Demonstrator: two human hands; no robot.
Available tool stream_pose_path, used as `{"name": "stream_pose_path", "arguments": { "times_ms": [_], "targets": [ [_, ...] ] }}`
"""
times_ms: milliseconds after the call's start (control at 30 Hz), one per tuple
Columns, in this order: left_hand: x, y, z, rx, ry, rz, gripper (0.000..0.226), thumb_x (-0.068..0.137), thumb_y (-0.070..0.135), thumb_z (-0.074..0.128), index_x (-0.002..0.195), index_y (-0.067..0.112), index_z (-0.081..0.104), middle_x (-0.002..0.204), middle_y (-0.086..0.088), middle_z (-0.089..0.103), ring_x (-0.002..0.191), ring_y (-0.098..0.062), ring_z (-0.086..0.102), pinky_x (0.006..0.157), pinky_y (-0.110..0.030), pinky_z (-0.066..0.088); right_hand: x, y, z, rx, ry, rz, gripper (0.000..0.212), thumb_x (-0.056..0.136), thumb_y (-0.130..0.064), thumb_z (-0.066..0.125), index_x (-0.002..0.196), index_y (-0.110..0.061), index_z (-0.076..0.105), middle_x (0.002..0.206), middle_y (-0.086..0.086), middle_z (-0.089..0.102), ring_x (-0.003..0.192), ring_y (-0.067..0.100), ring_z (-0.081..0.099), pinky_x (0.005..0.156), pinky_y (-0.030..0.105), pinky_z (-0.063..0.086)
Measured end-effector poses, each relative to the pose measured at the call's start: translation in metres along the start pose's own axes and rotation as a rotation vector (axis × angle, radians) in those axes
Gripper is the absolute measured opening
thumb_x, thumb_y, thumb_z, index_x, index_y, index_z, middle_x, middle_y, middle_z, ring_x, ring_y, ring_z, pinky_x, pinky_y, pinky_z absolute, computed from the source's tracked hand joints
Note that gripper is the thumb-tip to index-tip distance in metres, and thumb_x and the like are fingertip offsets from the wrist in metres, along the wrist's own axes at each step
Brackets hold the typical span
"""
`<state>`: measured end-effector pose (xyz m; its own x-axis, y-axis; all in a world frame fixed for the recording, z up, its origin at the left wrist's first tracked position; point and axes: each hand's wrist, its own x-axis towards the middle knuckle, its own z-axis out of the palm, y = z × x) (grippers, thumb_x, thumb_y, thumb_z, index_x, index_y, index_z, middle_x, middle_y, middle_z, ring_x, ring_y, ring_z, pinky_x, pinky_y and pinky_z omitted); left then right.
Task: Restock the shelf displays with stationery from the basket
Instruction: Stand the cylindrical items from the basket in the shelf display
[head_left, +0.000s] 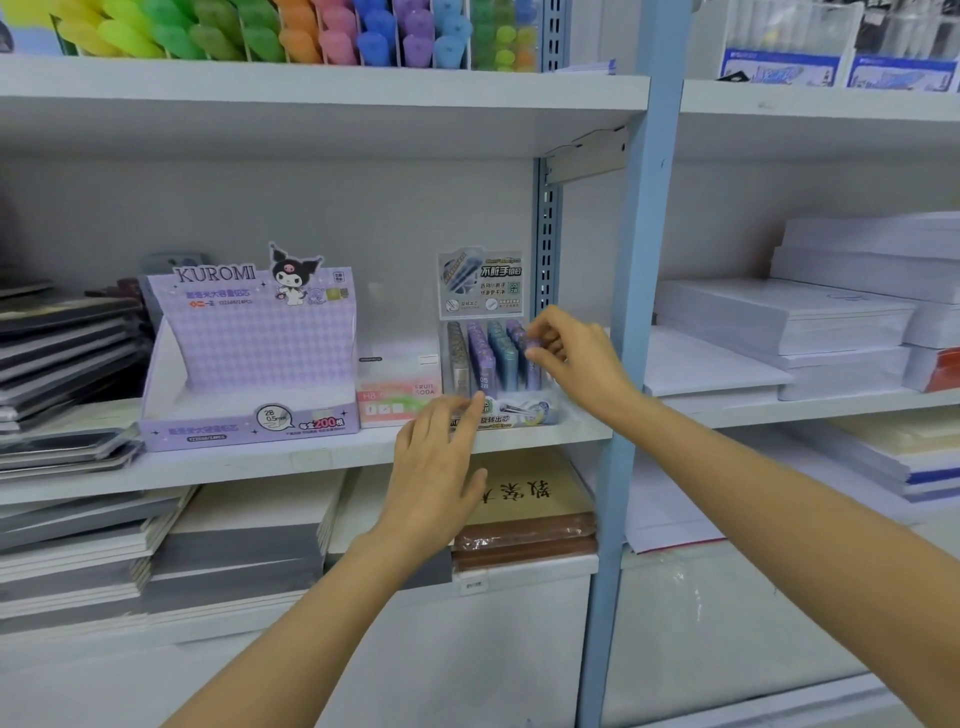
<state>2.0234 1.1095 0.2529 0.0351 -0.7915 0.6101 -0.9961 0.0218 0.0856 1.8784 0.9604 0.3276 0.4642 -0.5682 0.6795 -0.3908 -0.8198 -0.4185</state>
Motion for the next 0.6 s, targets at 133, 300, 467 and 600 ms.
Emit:
{"name": "stream_pose_path", "arguments": {
  "times_ms": [133, 300, 467, 600],
  "targets": [
    [0.000, -0.002, 0.002, 0.085, -0.014, 0.018, 0.076, 0.095, 0.033, 0.050, 0.155, 0.022, 0.005, 0.151, -0.001, 0.021, 0.142, -0.017, 0.013, 0.117, -0.035, 0.010, -0.016, 0.011, 0.013, -0.031, 0.091, -0.010, 0.015, 0.093, -0.016, 0.061, 0.107, -0.013, 0.064, 0.100, 0.001, 0.062, 0.087, 0.011, 0.057, 0.079, 0.033, 0.052],
    [-0.001, -0.005, 0.000, 0.044, -0.033, 0.057, 0.077, 0.095, 0.033, 0.052, 0.155, 0.022, 0.005, 0.154, -0.003, 0.019, 0.144, -0.019, 0.012, 0.118, -0.036, 0.014, -0.038, 0.003, 0.016, -0.106, 0.058, -0.040, 0.039, 0.097, -0.021, 0.054, 0.135, -0.011, 0.051, 0.130, 0.007, 0.053, 0.121, 0.021, 0.048, 0.101, 0.033, 0.040],
    [-0.033, -0.024, 0.004, -0.120, 0.086, 0.073, 0.065, 0.085, 0.010, 0.065, 0.145, 0.015, 0.040, 0.148, -0.011, 0.035, 0.137, -0.027, 0.031, 0.109, -0.039, 0.027, -0.079, -0.024, 0.028, -0.033, 0.176, -0.223, 0.031, 0.092, -0.011, 0.055, 0.123, -0.009, 0.056, 0.128, 0.006, 0.052, 0.123, 0.019, 0.045, 0.103, 0.034, 0.037],
    [-0.095, -0.054, 0.041, -0.141, 0.125, -0.028, 0.053, 0.079, -0.004, 0.064, 0.129, 0.010, 0.056, 0.136, -0.013, 0.047, 0.126, -0.029, 0.043, 0.103, -0.035, 0.032, -0.130, -0.039, 0.079, 0.122, -0.121, -0.302, 0.014, 0.094, -0.009, 0.053, 0.103, -0.009, 0.063, 0.105, 0.003, 0.058, 0.099, 0.018, 0.055, 0.083, 0.034, 0.048]
  ]
}}
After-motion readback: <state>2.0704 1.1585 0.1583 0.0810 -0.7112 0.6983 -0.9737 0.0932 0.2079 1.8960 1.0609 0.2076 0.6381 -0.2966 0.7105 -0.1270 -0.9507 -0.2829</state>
